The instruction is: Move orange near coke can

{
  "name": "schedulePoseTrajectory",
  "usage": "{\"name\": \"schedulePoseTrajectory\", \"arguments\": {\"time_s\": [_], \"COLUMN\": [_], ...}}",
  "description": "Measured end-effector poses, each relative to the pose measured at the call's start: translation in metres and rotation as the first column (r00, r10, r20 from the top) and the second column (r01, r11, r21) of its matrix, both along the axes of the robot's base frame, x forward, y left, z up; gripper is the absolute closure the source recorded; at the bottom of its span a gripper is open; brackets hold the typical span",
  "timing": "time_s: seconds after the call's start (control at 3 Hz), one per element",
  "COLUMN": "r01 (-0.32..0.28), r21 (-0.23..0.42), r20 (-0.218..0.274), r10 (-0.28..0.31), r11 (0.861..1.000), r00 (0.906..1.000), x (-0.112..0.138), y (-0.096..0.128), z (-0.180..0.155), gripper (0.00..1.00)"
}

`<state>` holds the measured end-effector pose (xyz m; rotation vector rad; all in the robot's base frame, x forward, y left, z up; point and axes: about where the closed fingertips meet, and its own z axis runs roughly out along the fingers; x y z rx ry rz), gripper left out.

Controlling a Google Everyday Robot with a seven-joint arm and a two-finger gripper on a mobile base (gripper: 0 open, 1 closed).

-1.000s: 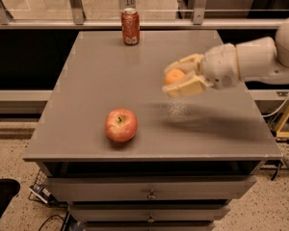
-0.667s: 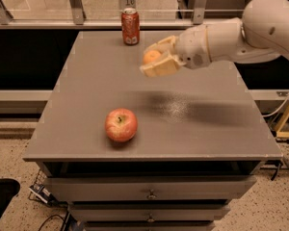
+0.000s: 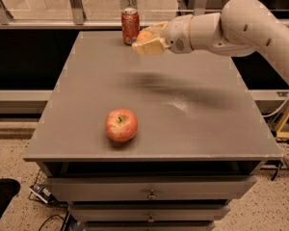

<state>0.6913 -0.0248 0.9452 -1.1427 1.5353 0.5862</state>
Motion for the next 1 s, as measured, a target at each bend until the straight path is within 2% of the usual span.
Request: {"name": "schedulePoseTrajectory", "arguments": {"time_s": [0.33,0.67,1.0], "r01": [0.002,0.002,0.03], "r21": [-0.022,-0.022,-0.032], "r20": [0.049,0.049,0.032], "r10": [-0.001,-0.001,-0.029], "r11": [1.0,1.0,0.999], "r00": [0.9988,0.9988,0.9991], "x": [0.023,0.023,0.05], "y": [-0.012,-0.012,-0.016], "z": [0.002,0.002,-0.009], "gripper": [1.0,1.0,1.0]}}
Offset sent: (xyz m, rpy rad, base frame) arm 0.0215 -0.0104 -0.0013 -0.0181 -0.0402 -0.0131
